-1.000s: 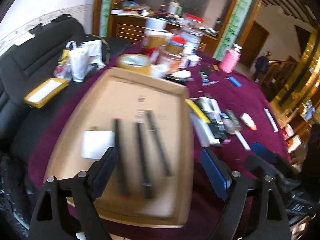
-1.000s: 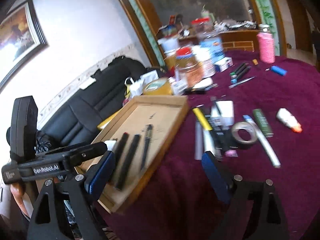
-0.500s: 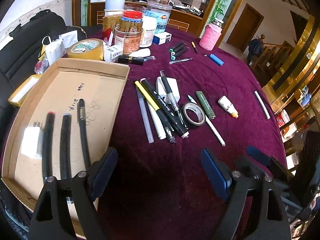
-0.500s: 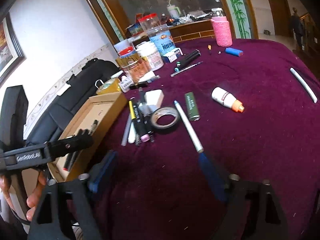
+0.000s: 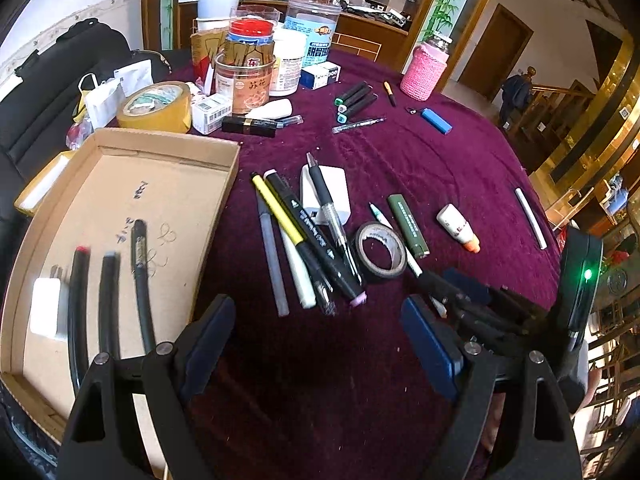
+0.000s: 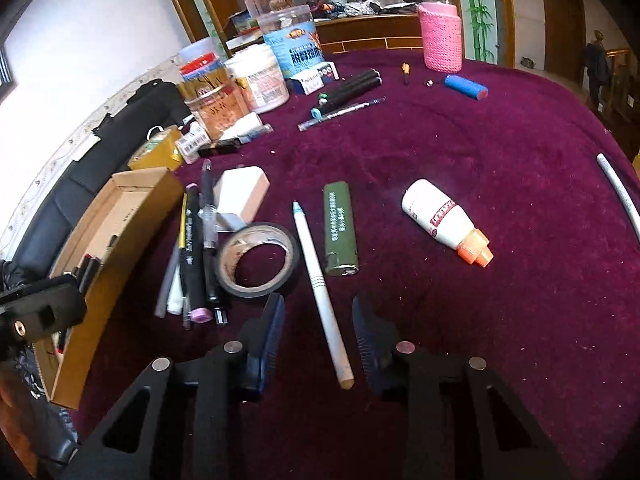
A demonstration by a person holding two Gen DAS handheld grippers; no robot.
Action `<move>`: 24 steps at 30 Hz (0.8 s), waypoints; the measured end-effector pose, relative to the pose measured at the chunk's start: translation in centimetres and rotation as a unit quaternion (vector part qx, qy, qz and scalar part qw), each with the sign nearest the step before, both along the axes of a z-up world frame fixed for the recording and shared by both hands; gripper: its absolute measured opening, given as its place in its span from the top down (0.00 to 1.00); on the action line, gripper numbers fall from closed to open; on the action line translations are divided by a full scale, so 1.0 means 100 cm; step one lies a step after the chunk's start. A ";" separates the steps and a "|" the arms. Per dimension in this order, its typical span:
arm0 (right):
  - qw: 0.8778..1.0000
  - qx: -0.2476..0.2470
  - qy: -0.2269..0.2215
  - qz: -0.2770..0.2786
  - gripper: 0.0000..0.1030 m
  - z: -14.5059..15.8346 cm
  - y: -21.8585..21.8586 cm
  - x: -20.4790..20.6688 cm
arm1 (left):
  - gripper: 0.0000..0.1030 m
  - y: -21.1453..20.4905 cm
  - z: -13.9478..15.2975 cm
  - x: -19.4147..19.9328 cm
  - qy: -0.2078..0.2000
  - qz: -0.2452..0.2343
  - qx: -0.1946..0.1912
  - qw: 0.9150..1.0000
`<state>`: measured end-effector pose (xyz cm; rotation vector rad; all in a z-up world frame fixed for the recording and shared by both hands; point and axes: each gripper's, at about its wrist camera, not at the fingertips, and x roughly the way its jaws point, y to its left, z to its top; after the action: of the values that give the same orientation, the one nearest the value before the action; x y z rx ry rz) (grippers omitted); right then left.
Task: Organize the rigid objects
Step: 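Grasp the white pencil with the right tool while the left tool grasps the black pen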
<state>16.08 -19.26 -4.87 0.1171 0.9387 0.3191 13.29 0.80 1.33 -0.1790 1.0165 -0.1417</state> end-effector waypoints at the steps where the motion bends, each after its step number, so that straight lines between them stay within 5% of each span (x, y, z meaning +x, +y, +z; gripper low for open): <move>1: 1.000 0.000 0.004 -0.004 0.63 -0.003 0.000 0.002 | 0.18 -0.002 -0.001 0.005 0.002 0.002 0.001 1.000; 9: 0.999 -0.046 -0.001 0.003 0.67 -0.010 0.015 0.006 | 0.18 -0.013 -0.017 0.065 0.049 0.011 0.003 0.999; 12: 0.997 -0.073 -0.008 -0.004 0.83 -0.011 0.016 0.004 | 0.30 -0.015 -0.025 0.086 0.070 0.019 -0.002 0.997; 24: 0.998 -0.063 -0.001 -0.006 0.90 -0.010 0.010 0.003 | 0.44 -0.032 -0.046 0.106 0.092 0.025 0.026 0.995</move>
<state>16.37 -18.27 -5.91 0.0062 0.9541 0.2477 23.84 -2.43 -3.26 -0.1718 1.1972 -0.0522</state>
